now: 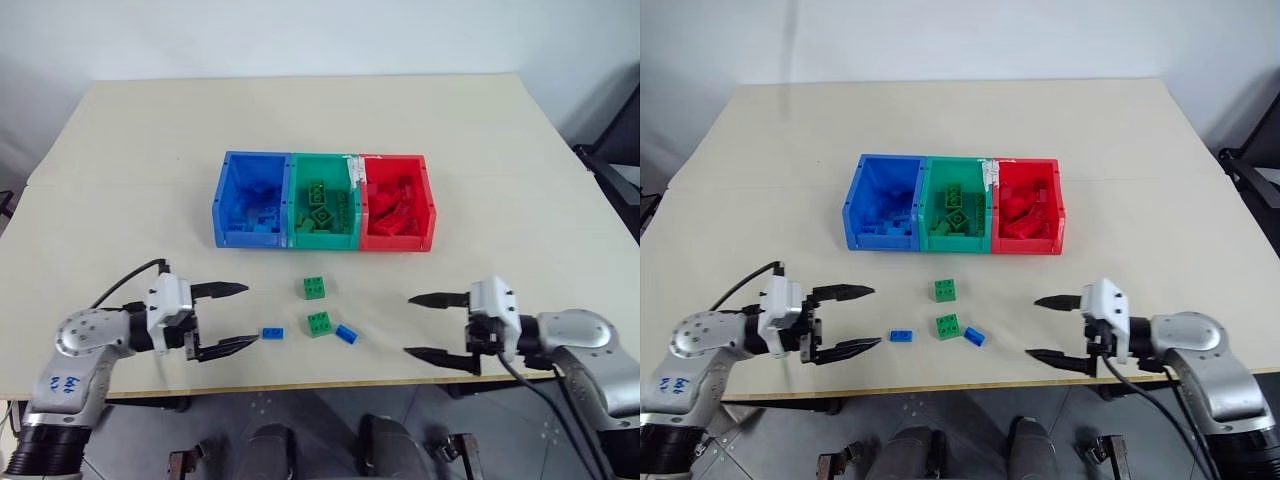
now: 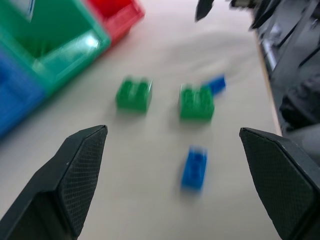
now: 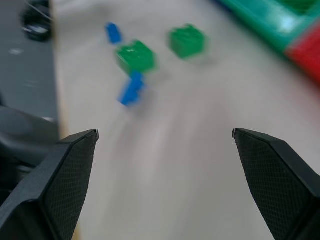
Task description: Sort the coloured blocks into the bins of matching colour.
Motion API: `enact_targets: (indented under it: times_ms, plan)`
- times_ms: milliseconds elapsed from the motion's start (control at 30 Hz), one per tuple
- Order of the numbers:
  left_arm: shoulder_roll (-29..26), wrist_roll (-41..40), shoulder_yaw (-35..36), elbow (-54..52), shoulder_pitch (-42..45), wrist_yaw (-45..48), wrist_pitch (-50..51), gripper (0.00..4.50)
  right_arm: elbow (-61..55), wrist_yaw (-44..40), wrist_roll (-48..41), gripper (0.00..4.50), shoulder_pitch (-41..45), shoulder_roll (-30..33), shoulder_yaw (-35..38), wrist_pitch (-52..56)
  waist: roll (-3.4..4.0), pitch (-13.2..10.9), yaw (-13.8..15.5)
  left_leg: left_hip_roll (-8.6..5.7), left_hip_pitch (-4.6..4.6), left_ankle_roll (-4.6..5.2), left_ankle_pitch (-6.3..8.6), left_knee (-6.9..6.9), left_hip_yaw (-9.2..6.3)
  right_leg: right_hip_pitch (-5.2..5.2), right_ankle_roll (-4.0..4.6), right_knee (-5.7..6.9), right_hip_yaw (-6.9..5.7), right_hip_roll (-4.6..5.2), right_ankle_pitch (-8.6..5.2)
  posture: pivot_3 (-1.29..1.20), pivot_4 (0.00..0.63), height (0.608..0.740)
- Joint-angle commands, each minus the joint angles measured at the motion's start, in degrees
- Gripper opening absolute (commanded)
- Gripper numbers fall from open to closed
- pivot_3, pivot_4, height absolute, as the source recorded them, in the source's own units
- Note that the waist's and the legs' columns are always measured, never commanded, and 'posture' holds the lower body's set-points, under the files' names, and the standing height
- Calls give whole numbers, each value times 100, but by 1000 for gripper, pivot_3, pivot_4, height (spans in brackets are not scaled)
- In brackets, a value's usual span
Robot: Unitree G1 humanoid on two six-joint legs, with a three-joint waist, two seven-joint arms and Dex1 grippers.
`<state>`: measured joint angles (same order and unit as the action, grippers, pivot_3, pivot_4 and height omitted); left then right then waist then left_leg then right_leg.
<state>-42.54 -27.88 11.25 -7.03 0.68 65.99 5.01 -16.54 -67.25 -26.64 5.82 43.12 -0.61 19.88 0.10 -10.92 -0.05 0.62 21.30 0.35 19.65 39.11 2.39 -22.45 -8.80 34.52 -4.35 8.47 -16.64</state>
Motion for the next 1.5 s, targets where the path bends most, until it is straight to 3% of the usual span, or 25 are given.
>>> enact_targets:
  times_ms: [33, 300, 333, 467, 733, 867, 1000, 1133, 1233, 1500]
  plan:
    - [-7, -136, 284, -290, -309, -36, -71, 4500, -340, 392, 242, 4481, 218, -160, -517, 392, 0, 0, 6, 0, 0, 1, 1, 0, -1, 0, 0, 0, 0, 1, 0, 0, 150, 740]
    - [177, -130, 350, -818, -695, -378, 17, 4500, 314, 883, 1249, 4481, 553, -579, -1333, -197, -5, 3, 58, -19, 4, 3, 9, 0, -2, -2, 1, -1, -1, 2, 0, 0, 150, 740]
    - [179, -131, 348, -850, -710, -399, 27, 4500, 358, 881, 1273, 4308, 578, -611, -1360, -252, -7, 4, 46, -23, 2, 3, 9, 0, -2, -1, 1, -1, -1, 3, 0, 0, 150, 740]
    - [183, -146, 354, -942, -672, -522, 75, 4500, 341, 900, 1230, 3170, 702, -884, -1494, -222, -8, 5, 1, -19, 1, 2, 8, 0, -3, -1, 2, 2, -1, -2, 0, 0, 150, 740]
    - [206, -169, 352, -1048, -674, -663, 133, 4500, 365, 923, 1269, 342, 749, -1029, -1538, -212, -8, 5, -3, -16, 1, 2, 10, 0, -2, -2, 4, 1, -1, -4, -2, 0, 150, 740]
    - [251, -201, 420, -1136, -801, -749, 129, 4500, 526, 801, 970, 280, 820, -997, -1193, -214, -8, 5, -3, -16, 1, 2, 10, 0, -2, -2, 4, 1, -1, -4, -2, 0, 150, 740]
    - [450, -367, 720, -1349, -1049, -1111, 181, 4500, 512, 470, -15, 280, 994, -989, -483, 123, -8, 5, -1, -2, 2, 2, 10, 0, -3, -2, 4, 1, -1, -3, -2, 0, 150, 740]
    - [754, -493, 1081, -1580, -1376, -1554, 247, 4500, 570, 687, -670, 280, 1760, -1380, -199, 665, -8, 5, -48, 10, 1, 0, 11, 0, -2, -3, 5, 0, 0, -6, -2, 0, 150, 740]
    - [883, -441, 1217, -1662, -1630, -1698, 189, 4500, 967, 1142, -589, 280, 2774, -1920, -371, 990, -7, 4, -113, 14, -1, -7, 13, 0, 2, -10, 10, 10, 0, -11, -4, 0, 150, 740]
    - [1013, -343, 1473, -1544, -1933, -1799, -75, 4500, 3702, 2549, 1257, 280, 5224, -3650, -1382, 228, -6, 4, -198, 10, 3, -12, 15, -1, 14, -41, 27, 48, -5, -7, -12, 0, 150, 740]
